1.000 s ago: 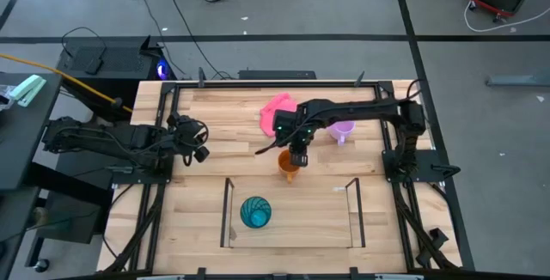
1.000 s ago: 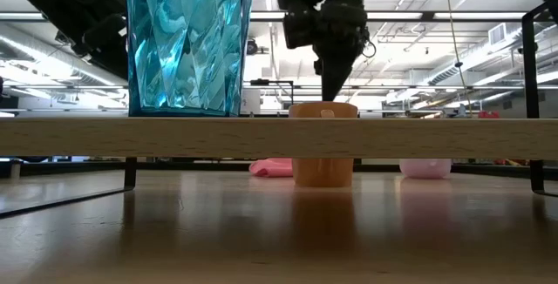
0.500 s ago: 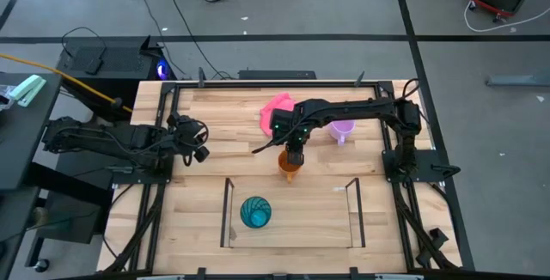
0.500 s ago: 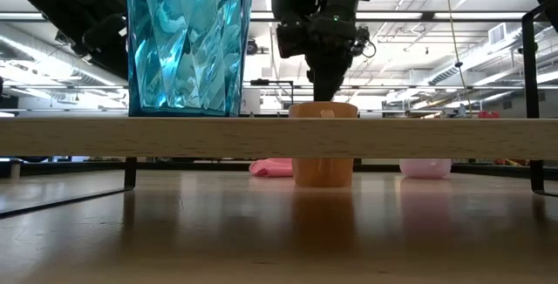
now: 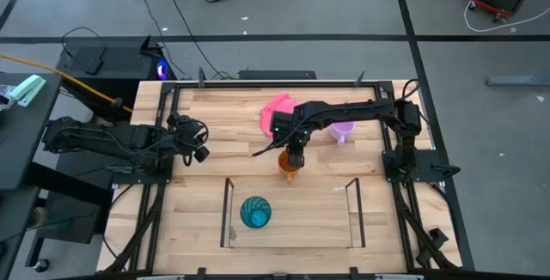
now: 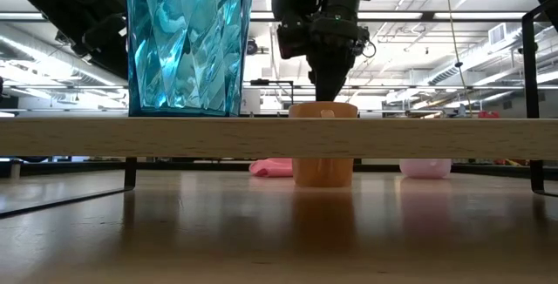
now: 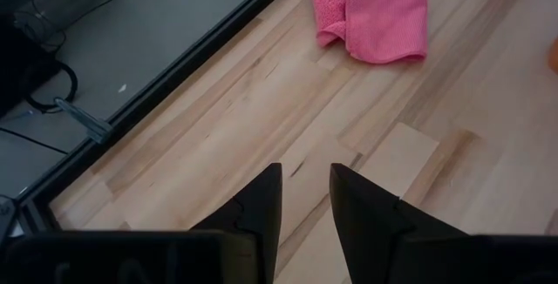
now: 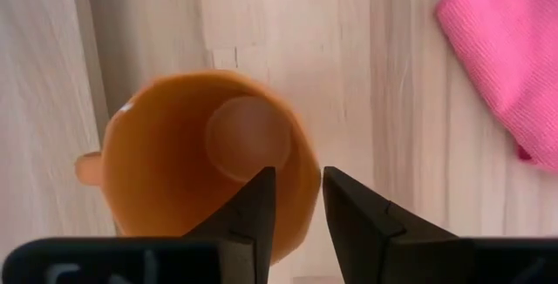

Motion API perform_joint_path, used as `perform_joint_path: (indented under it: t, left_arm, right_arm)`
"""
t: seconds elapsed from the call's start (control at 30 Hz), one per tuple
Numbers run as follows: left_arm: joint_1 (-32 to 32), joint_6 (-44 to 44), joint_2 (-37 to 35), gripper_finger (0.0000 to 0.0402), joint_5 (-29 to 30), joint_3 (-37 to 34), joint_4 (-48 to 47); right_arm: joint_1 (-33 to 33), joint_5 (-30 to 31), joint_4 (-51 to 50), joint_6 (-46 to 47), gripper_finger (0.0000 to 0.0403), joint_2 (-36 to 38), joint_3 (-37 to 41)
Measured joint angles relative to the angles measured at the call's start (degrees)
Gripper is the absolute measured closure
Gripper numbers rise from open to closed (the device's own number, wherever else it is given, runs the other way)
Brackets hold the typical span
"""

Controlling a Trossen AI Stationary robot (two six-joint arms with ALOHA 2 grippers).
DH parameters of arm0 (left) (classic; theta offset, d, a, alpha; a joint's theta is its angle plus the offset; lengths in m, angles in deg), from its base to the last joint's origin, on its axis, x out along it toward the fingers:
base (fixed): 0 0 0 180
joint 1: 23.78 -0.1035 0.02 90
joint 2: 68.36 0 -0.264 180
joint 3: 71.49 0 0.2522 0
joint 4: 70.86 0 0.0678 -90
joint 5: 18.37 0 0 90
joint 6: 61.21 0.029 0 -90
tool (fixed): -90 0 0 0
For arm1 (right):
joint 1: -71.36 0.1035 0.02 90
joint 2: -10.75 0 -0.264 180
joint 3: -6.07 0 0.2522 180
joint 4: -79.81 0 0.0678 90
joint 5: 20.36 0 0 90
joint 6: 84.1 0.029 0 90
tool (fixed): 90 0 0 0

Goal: Stack small to large cups/mugs on shelf
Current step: Put the orange mug on the shelf

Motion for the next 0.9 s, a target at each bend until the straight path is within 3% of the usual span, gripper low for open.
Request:
perform_joint_path:
  t: [0.53, 0.9]
  left_arm:
    - [0.07, -0.93, 0.0, 0.0294, -0.02, 0.0, -0.02]
    - [0.07, -0.91, 0.0, 0.0294, -0.02, 0.0, -0.04]
  right_arm:
    - [0.3, 0.0, 1.05, 1.91, 0.0301, 0.02, 3.29]
    - [0.3, 0.02, 2.62, 1.64, 0.0367, 0.02, 3.29]
